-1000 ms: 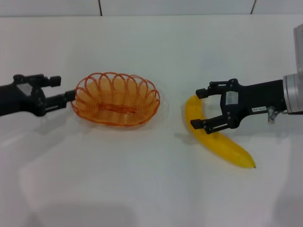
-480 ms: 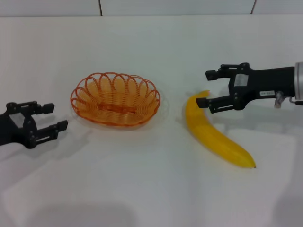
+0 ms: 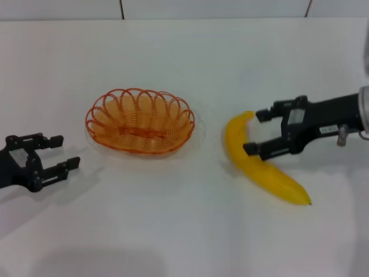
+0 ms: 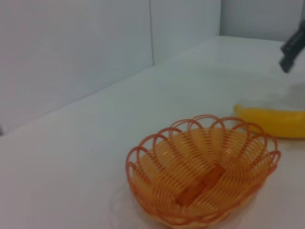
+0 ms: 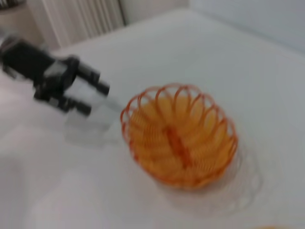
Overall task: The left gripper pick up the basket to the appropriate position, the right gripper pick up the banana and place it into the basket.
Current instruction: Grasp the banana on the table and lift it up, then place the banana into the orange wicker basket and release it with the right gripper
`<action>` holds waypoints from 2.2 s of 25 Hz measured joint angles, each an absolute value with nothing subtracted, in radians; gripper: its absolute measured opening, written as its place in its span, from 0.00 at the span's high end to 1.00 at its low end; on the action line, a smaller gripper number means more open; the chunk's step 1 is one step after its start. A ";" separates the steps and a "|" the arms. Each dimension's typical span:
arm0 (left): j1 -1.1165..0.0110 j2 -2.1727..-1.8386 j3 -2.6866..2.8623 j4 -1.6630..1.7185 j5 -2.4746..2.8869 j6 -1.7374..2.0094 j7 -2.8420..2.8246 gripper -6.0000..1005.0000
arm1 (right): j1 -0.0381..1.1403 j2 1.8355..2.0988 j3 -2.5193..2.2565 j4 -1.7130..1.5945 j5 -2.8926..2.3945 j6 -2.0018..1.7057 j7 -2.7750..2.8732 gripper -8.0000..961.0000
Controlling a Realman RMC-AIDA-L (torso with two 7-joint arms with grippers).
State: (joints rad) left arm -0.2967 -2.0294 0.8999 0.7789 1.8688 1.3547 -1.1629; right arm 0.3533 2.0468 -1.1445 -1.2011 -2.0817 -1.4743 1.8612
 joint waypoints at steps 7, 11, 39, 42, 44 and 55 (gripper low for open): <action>-0.296 -2.029 0.878 0.773 1.859 1.357 -1.154 0.40 | 0.326 2.047 -1.336 -1.320 -2.220 -1.418 2.054 0.06; -0.301 -2.029 0.877 0.764 1.859 1.355 -1.153 0.40 | 0.342 2.047 -1.383 -1.308 -2.271 -1.396 2.096 0.06; -0.307 -2.029 0.877 0.762 1.859 1.354 -1.152 0.40 | 0.416 2.041 -1.413 -1.167 -2.345 -1.296 2.136 0.15; -0.307 -2.029 0.877 0.762 1.859 1.355 -1.152 0.40 | 0.416 2.040 -1.409 -1.167 -2.345 -1.297 2.137 0.18; -0.307 -2.029 0.877 0.762 1.859 1.355 -1.152 0.40 | 0.416 2.040 -1.404 -1.172 -2.345 -1.297 2.137 0.28; -0.304 -2.029 0.877 0.762 1.859 1.355 -1.152 0.40 | 0.400 2.043 -1.369 -1.280 -2.340 -1.297 2.139 0.49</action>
